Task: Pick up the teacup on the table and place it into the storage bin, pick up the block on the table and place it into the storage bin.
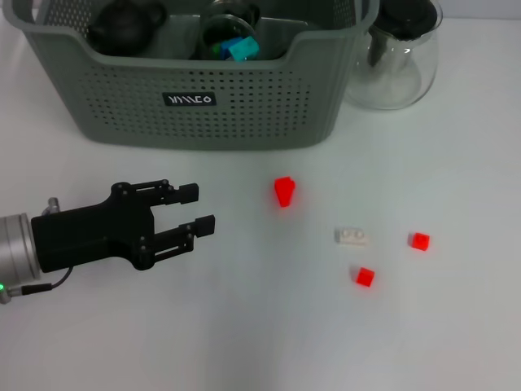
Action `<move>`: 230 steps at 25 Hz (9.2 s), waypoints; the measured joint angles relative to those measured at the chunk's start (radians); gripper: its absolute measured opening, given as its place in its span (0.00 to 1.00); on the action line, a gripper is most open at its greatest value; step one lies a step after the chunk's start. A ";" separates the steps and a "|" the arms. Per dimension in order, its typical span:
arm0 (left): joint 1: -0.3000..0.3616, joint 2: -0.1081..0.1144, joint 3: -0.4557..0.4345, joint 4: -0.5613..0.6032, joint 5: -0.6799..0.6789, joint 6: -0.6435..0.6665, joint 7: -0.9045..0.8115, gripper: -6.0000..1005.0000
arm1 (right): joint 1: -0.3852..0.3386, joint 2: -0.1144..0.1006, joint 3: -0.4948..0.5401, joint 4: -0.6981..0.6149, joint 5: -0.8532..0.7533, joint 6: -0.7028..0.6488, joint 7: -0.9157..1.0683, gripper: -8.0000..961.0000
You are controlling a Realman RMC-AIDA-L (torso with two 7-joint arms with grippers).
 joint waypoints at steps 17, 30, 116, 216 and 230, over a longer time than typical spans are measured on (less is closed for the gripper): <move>-0.002 -0.004 0.002 -0.016 -0.007 -0.004 -0.002 0.54 | 0.445 0.012 -0.104 0.878 -0.330 0.697 0.064 0.46; 0.000 -0.004 0.002 -0.039 -0.005 -0.032 0.001 0.54 | 0.452 0.016 -0.108 0.994 -0.320 0.741 0.046 0.47; -0.023 0.000 -0.009 -0.064 -0.007 -0.061 -0.001 0.54 | -0.378 0.006 -0.340 0.140 -0.345 -0.096 -0.309 0.48; -0.023 -0.004 -0.010 -0.083 -0.007 -0.076 -0.010 0.54 | 0.414 0.011 -0.170 0.941 -0.227 0.733 -0.030 0.21; -0.018 -0.004 -0.010 -0.087 -0.007 -0.083 -0.010 0.54 | 0.401 0.010 -0.180 0.968 -0.226 0.737 -0.041 0.22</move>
